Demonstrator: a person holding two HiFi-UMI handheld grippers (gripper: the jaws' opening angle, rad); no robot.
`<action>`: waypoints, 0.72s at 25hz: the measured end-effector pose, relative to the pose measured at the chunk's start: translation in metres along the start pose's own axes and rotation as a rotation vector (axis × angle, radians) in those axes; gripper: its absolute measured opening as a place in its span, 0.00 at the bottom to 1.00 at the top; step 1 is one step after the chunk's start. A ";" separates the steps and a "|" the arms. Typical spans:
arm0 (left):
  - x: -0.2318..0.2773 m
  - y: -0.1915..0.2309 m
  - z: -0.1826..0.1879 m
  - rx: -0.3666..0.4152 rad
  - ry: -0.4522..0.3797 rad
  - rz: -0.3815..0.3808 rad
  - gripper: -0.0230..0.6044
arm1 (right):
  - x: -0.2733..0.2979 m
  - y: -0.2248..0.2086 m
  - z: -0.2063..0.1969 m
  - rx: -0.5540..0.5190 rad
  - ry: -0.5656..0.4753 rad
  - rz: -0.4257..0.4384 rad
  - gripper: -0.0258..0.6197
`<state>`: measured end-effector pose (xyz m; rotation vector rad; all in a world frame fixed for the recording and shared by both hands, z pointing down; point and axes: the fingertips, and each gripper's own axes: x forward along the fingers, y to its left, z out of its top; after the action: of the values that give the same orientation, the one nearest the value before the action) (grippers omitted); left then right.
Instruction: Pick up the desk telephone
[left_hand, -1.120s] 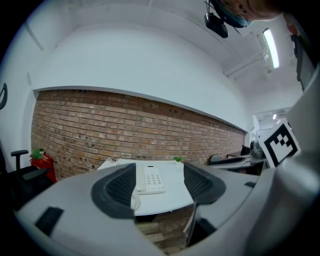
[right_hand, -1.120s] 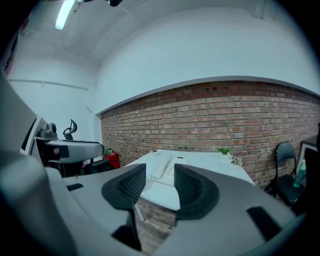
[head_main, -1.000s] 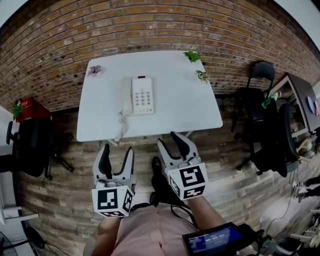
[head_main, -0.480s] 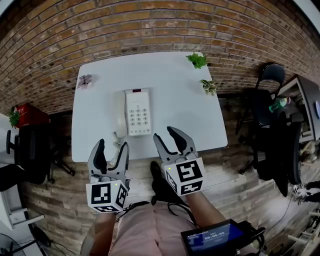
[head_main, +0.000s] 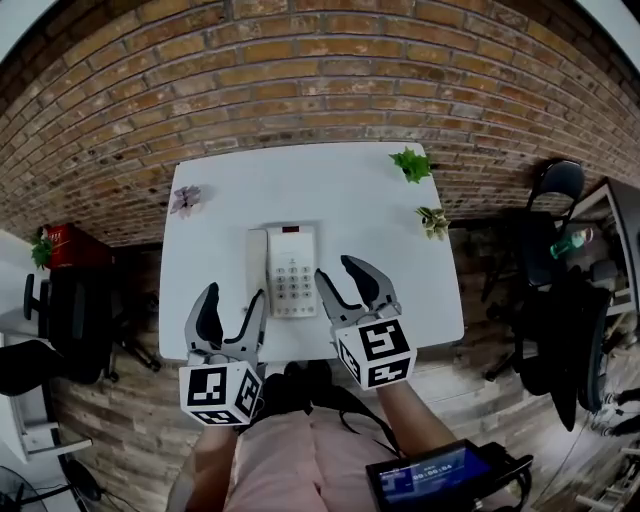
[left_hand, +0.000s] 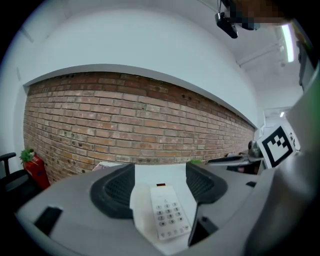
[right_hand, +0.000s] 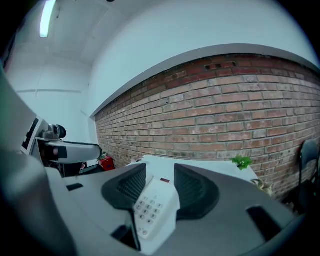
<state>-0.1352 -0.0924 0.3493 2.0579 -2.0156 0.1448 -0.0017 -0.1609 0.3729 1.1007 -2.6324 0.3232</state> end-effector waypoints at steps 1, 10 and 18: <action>0.003 0.001 0.003 -0.004 -0.005 -0.004 0.56 | 0.004 -0.001 0.005 -0.007 -0.003 0.000 0.32; 0.051 0.027 -0.001 -0.047 0.027 -0.049 0.56 | 0.049 -0.010 0.010 -0.021 0.045 -0.032 0.33; 0.103 0.046 -0.045 -0.119 0.164 -0.108 0.57 | 0.095 -0.025 -0.028 0.041 0.156 -0.052 0.36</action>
<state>-0.1729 -0.1815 0.4231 2.0065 -1.7695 0.1634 -0.0433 -0.2326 0.4329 1.1069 -2.4670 0.4353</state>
